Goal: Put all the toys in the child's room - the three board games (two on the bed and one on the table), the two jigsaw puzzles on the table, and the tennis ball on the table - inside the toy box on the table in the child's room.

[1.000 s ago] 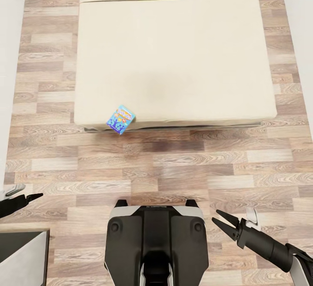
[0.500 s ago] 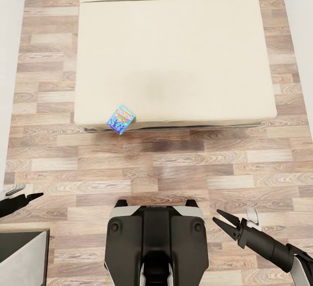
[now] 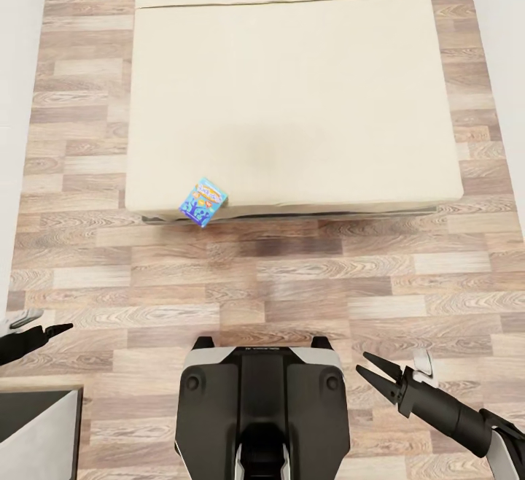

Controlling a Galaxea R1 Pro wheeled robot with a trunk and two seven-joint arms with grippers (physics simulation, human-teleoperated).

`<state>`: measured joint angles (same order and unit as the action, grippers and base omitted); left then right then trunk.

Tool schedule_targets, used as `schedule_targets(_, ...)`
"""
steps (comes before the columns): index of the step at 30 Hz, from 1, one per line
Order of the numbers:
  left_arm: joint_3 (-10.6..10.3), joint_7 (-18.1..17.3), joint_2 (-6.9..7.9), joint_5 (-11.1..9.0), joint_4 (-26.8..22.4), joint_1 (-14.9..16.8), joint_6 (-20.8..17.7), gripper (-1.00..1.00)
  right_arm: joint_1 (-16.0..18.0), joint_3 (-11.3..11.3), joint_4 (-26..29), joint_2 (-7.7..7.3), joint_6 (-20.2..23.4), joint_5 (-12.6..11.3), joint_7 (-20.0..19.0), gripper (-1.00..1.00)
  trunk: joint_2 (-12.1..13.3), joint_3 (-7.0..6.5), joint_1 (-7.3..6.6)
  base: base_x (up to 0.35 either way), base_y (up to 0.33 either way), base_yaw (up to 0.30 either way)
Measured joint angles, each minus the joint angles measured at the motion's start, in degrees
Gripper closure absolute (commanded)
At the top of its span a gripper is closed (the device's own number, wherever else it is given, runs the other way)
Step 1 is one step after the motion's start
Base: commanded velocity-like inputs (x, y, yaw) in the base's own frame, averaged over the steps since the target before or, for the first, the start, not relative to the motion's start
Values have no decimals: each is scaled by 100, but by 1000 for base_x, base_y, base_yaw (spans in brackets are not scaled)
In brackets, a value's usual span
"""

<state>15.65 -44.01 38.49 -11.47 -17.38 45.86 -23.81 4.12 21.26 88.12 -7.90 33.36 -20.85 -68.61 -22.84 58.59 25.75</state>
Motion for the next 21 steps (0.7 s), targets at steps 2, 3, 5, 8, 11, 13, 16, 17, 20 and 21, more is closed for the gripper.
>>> schedule_targets(2,0,1,-3,0,2,0,1,-100,0,-1,0,0,0,3,-6,-100,0,-17,0,-24,0,0)
schedule_targets(3,1,1,-3,-1,1,0,2,-100,0,-1,-1,0,0,4,-6,-100,0,-26,0,-65,0,0)
schedule_targets(5,1,1,-5,-2,-2,0,2,-100,0,-1,-3,0,0,6,-8,-100,0,-44,1,-80,0,0)
schedule_targets(8,2,0,-3,-2,-1,0,3,-100,0,-5,-4,0,0,10,-11,-100,0,-72,0,-48,0,0)
schedule_targets(11,3,0,-1,1,0,0,3,-100,0,-7,-4,0,0,15,-12,-100,0,-100,0,-23,0,0)
schedule_targets(13,3,0,-2,1,1,0,3,-100,0,-9,-5,0,0,16,-12,-100,0,-119,0,-11,0,0)
schedule_targets(16,3,0,-6,-1,3,0,3,-100,0,-9,-5,1,0,17,-13,-100,0,-147,0,-5,0,0)
schedule_targets(17,3,0,-7,-2,3,0,3,-100,0,-10,-5,1,0,17,-13,-100,0,-156,0,-3,0,0)
schedule_targets(20,3,0,-3,-2,2,0,3,-100,0,-10,-5,1,0,18,-13,-100,0,-184,0,-2,0,0)
schedule_targets(21,3,0,-2,-1,3,0,3,-100,0,-10,-5,0,0,18,-14,-100,0,-193,0,-1,0,0)
